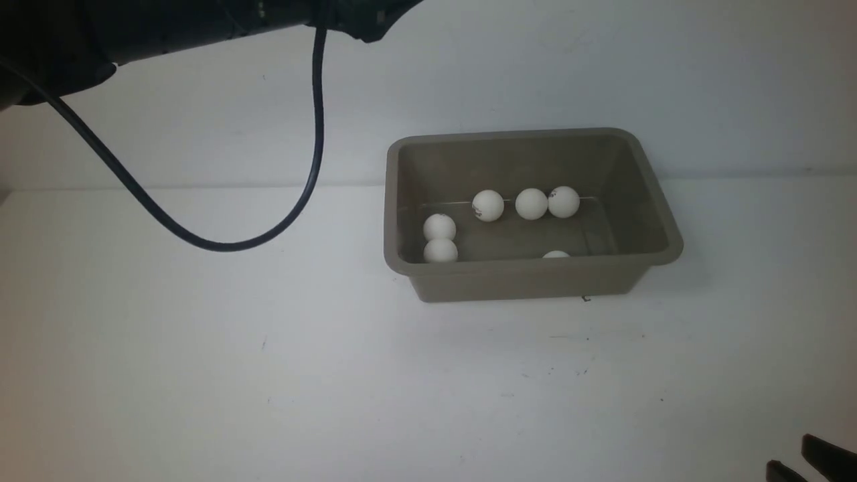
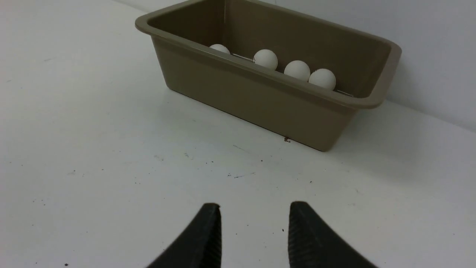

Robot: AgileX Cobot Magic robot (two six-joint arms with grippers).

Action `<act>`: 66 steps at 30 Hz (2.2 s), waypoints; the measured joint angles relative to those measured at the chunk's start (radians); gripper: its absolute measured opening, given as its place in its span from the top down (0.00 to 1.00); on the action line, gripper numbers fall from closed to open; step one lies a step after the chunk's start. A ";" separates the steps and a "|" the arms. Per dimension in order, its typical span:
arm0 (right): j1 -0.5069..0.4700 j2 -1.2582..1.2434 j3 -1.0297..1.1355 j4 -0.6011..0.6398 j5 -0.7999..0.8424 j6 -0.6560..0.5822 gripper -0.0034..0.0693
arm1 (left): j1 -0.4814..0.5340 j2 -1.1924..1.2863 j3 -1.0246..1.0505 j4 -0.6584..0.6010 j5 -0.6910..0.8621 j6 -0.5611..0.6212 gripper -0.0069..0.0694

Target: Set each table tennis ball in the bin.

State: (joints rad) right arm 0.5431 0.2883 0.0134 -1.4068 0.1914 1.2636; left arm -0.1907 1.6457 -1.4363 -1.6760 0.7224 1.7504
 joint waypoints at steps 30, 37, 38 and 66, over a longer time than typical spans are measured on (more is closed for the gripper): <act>0.000 0.000 0.000 -0.003 0.000 0.000 0.62 | -0.027 -0.562 0.002 1.448 0.249 -1.421 0.20; 0.000 0.000 0.000 -0.003 0.000 0.000 0.62 | -0.027 -0.703 0.154 1.608 0.196 -1.545 0.20; 0.000 0.000 0.000 -0.003 0.000 0.000 0.62 | -0.027 -0.715 0.185 1.629 0.173 -1.571 0.20; 0.000 0.000 0.000 -0.003 0.000 0.000 0.62 | -0.009 -1.171 1.250 1.699 -0.494 -1.750 0.20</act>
State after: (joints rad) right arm 0.5431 0.2883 0.0136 -1.4094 0.1914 1.2636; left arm -0.2000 0.4744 -0.1862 0.0234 0.2287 0.0000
